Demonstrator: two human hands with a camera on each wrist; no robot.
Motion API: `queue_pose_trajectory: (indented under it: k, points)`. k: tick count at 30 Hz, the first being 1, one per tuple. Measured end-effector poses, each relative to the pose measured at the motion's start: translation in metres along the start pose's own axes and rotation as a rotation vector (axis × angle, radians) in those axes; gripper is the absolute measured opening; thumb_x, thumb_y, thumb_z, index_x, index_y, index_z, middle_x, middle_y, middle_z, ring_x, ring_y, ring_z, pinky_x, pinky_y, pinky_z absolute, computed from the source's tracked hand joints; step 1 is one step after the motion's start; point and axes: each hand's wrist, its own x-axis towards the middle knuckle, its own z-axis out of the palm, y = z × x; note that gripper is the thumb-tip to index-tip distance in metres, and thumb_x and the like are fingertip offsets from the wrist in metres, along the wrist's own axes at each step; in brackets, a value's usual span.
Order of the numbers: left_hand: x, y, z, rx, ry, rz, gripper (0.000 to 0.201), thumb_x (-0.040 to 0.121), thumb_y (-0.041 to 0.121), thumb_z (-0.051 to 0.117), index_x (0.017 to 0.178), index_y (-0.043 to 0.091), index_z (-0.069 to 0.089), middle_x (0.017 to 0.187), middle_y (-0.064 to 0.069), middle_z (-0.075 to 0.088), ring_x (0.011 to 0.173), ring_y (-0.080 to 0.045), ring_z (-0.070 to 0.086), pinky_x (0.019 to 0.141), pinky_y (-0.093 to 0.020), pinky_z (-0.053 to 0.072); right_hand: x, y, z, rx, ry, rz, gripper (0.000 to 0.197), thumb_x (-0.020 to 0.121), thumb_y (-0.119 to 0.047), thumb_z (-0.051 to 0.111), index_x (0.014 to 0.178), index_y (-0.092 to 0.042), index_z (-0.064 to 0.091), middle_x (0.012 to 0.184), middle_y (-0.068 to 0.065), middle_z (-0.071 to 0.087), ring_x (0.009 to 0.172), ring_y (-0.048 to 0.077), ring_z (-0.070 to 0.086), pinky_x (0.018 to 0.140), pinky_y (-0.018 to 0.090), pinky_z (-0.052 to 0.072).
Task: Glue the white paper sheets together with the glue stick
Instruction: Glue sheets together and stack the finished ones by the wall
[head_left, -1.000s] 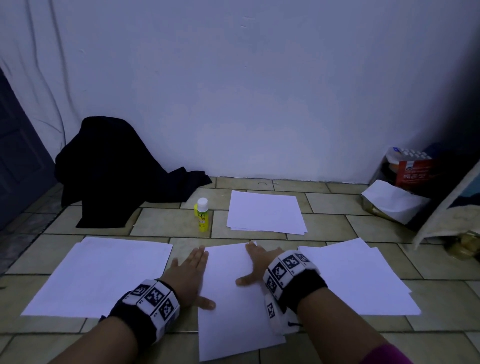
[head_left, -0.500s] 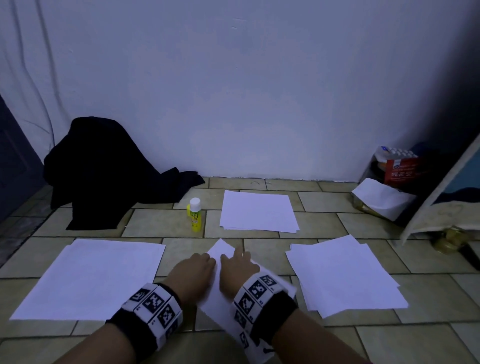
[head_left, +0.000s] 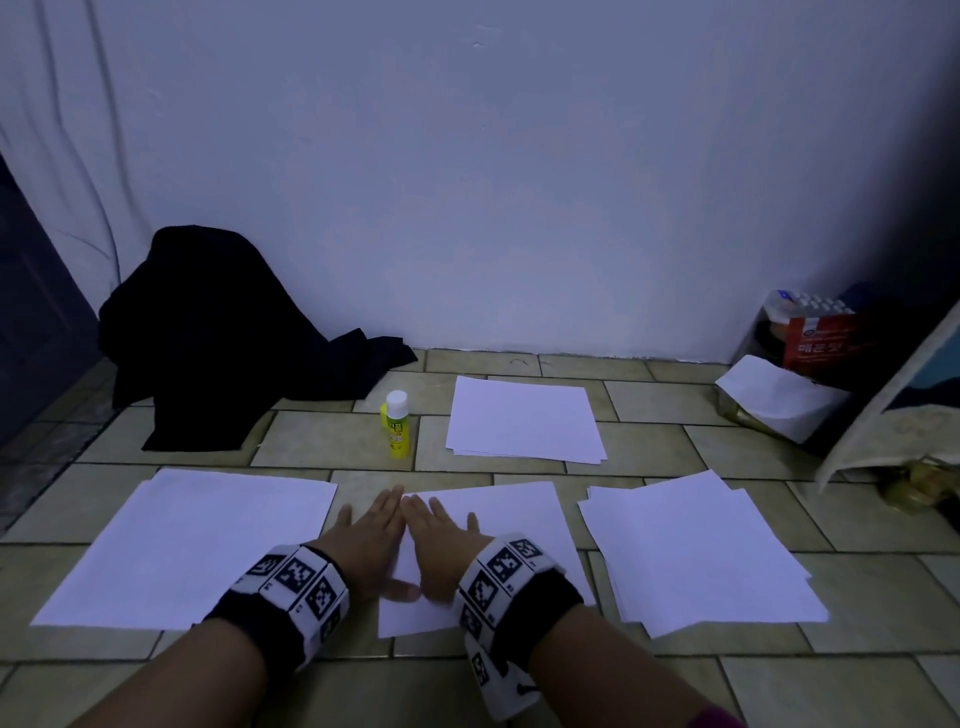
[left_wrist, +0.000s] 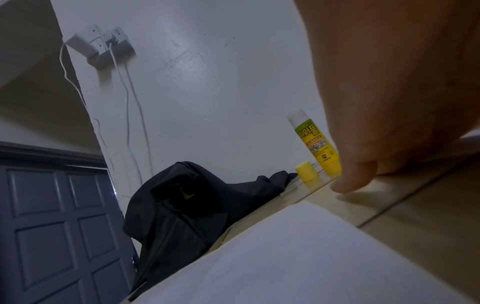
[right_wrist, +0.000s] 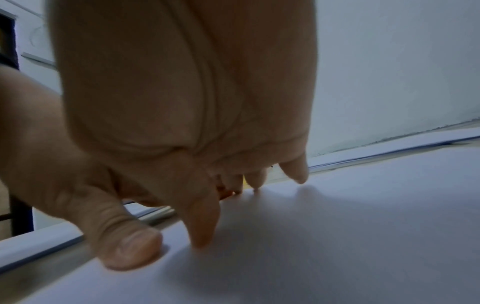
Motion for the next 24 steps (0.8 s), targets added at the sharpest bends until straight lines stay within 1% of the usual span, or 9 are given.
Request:
queue_pose_trajectory:
  k: [2, 5, 8, 12, 15, 17, 20, 22, 24]
  points:
    - [0.000, -0.001, 0.001, 0.004, -0.013, -0.006, 0.109, 0.088, 0.060, 0.054, 0.151, 0.007, -0.018, 0.157, -0.008, -0.026, 0.147, -0.020, -0.019, 0.118, -0.051, -0.004, -0.002, 0.009, -0.005, -0.014, -0.021, -0.029, 0.089, 0.093, -0.015, 0.057, 0.151, -0.013, -0.010, 0.160, -0.002, -0.009, 0.147, 0.014, -0.006, 0.117, 0.054, 0.001]
    - [0.001, -0.002, 0.001, 0.011, -0.037, -0.016, 0.109, 0.088, 0.061, 0.052, 0.150, 0.006, -0.020, 0.157, -0.008, -0.027, 0.147, -0.021, -0.019, 0.117, -0.052, -0.007, -0.009, 0.033, -0.015, -0.018, -0.048, -0.002, 0.086, 0.095, -0.030, 0.054, 0.152, -0.015, -0.008, 0.161, -0.002, -0.008, 0.147, 0.013, -0.001, 0.118, 0.052, 0.002]
    - [0.000, -0.003, 0.002, -0.004, -0.033, -0.010, 0.111, 0.087, 0.062, 0.052, 0.149, 0.006, -0.021, 0.156, -0.008, -0.029, 0.146, -0.020, -0.020, 0.116, -0.052, -0.007, -0.017, 0.063, -0.018, 0.016, -0.023, 0.077, 0.085, 0.096, -0.036, 0.051, 0.152, -0.015, -0.009, 0.160, -0.003, -0.010, 0.147, 0.013, 0.001, 0.119, 0.050, 0.001]
    - [-0.002, -0.004, 0.003, 0.003, -0.038, -0.010, 0.112, 0.087, 0.063, 0.051, 0.148, 0.005, -0.023, 0.156, -0.007, -0.030, 0.146, -0.019, -0.020, 0.116, -0.052, -0.008, -0.026, 0.096, -0.017, 0.022, -0.023, 0.197, 0.089, 0.095, -0.046, 0.048, 0.151, -0.014, -0.014, 0.159, -0.004, -0.016, 0.147, 0.011, -0.005, 0.119, 0.049, 0.000]
    - [-0.002, -0.003, 0.002, 0.039, -0.037, -0.015, 0.112, 0.087, 0.064, 0.050, 0.149, 0.005, -0.022, 0.156, -0.008, -0.028, 0.147, -0.019, -0.019, 0.115, -0.053, -0.009, -0.025, 0.102, -0.016, 0.017, -0.036, 0.245, 0.093, 0.094, -0.049, 0.049, 0.150, -0.012, -0.016, 0.159, -0.003, -0.018, 0.147, 0.011, -0.008, 0.118, 0.049, -0.001]
    - [-0.002, -0.001, -0.001, 0.061, -0.030, -0.024, 0.111, 0.087, 0.064, 0.050, 0.149, 0.005, -0.021, 0.157, -0.008, -0.027, 0.147, -0.019, -0.018, 0.116, -0.053, -0.009, -0.023, 0.097, -0.018, 0.010, -0.018, 0.262, 0.095, 0.093, -0.047, 0.052, 0.151, -0.010, -0.014, 0.160, -0.001, -0.014, 0.148, 0.013, -0.004, 0.118, 0.048, 0.000]
    - [-0.002, 0.001, -0.003, 0.095, -0.022, -0.047, 0.116, 0.084, 0.066, 0.054, 0.150, 0.005, -0.019, 0.158, -0.009, -0.025, 0.148, -0.020, -0.015, 0.116, -0.053, -0.008, -0.017, 0.088, -0.018, 0.023, 0.084, 0.343, 0.098, 0.087, -0.045, 0.063, 0.150, 0.000, 0.002, 0.159, 0.011, 0.007, 0.145, 0.023, 0.015, 0.117, 0.045, 0.013]
    - [-0.005, 0.005, -0.004, 0.105, -0.023, -0.063, 0.122, 0.079, 0.068, 0.059, 0.150, 0.005, -0.018, 0.158, -0.009, -0.023, 0.148, -0.020, -0.014, 0.116, -0.052, -0.009, -0.019, 0.083, -0.016, -0.028, 0.196, 0.408, 0.088, 0.081, -0.049, 0.068, 0.141, -0.001, 0.026, 0.146, 0.014, 0.027, 0.135, 0.026, 0.030, 0.108, 0.042, 0.030]
    - [-0.007, 0.010, -0.007, 0.107, -0.011, -0.090, 0.120, 0.078, 0.073, 0.054, 0.152, 0.005, -0.013, 0.160, -0.009, -0.016, 0.149, -0.020, -0.008, 0.116, -0.053, -0.007, -0.025, 0.078, -0.014, -0.115, 0.248, 0.416, 0.073, 0.081, -0.051, 0.066, 0.131, -0.005, 0.040, 0.135, 0.011, 0.032, 0.127, 0.026, 0.032, 0.099, 0.039, 0.037]
